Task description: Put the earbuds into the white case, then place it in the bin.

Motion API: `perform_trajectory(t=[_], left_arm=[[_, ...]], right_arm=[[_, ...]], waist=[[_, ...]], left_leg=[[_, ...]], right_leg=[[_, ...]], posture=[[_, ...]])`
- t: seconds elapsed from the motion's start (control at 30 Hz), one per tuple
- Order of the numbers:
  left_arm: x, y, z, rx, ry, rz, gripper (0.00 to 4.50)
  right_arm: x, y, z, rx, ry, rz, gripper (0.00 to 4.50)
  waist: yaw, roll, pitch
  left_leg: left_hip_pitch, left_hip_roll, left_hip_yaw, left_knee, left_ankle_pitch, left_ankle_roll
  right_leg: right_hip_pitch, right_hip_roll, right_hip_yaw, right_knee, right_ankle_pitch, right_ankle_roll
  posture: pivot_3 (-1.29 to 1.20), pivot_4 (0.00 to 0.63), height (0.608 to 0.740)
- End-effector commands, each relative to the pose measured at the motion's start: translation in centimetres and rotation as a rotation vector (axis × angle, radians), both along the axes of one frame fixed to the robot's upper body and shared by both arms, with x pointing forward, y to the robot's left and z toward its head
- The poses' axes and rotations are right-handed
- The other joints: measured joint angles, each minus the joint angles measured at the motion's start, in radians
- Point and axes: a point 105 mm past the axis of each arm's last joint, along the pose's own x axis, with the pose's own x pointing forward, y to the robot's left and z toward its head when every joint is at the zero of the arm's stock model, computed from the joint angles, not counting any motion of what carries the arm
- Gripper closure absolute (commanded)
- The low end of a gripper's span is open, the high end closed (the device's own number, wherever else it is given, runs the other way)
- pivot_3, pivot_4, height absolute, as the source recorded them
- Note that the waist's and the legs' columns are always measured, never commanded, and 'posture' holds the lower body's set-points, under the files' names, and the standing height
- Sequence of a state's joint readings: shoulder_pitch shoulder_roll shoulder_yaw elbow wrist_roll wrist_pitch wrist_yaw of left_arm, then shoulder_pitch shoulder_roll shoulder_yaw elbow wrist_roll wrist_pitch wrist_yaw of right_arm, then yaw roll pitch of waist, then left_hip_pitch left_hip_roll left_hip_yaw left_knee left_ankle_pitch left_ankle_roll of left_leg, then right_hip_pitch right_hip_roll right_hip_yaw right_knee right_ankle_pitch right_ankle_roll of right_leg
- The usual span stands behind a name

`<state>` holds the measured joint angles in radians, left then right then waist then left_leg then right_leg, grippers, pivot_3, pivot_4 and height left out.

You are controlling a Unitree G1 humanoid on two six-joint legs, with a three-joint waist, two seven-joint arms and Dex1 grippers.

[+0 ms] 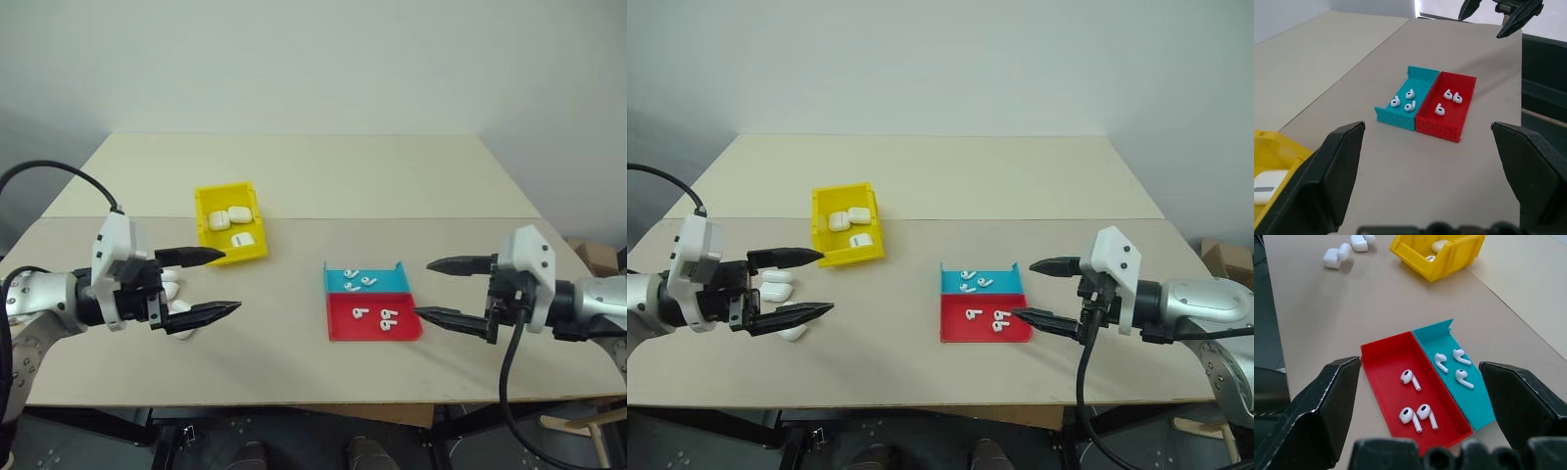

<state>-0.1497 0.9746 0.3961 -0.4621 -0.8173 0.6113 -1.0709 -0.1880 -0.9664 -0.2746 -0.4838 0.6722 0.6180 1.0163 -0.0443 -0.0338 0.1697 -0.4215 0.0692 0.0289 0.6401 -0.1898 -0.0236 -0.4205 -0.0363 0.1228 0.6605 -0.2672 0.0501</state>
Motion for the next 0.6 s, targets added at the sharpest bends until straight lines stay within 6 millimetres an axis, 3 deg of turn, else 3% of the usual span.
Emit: perform_trajectory(t=[0.03,0.33,0.5,0.6], left_arm=[[0.1,0.0,1.3,-0.013,-0.055,0.024,0.00],[-0.4,0.9,0.7,0.085,-0.032,0.056,0.00],[-0.2,1.8,-1.0,0.354,0.002,0.128,0.00],[0.5,3.0,-2.1,0.507,0.202,0.270,0.00]], right_arm=[[-0.1,0.5,0.9,0.004,-0.053,0.025,0.03],[0.1,0.6,0.9,0.018,-0.046,0.017,0.03],[0.5,1.0,1.0,0.022,-0.042,0.000,0.03],[0.6,1.1,1.3,0.023,-0.041,-0.017,0.03]], waist=[[0.000,0.000,0.000],[-0.002,0.000,0.000],[0.000,-0.001,0.000],[0.002,-0.001,0.000]], left_leg=[[0.000,0.000,0.000,0.000,0.000,0.000],[0.000,0.000,0.000,0.000,0.000,0.000],[0.000,0.000,0.000,0.000,0.000,0.000],[0.000,0.000,0.000,0.000,0.000,0.000]], right_leg=[[0.000,0.000,0.000,0.000,0.000,0.000],[0.000,0.000,0.000,0.000,0.000,0.000],[0.000,0.000,0.000,0.000,0.000,0.000],[0.000,0.000,-0.001,0.001,0.000,0.001]], posture=[[0.00,0.150,0.740],[0.00,0.150,0.740],[0.00,0.150,0.740],[0.00,0.150,0.740]])
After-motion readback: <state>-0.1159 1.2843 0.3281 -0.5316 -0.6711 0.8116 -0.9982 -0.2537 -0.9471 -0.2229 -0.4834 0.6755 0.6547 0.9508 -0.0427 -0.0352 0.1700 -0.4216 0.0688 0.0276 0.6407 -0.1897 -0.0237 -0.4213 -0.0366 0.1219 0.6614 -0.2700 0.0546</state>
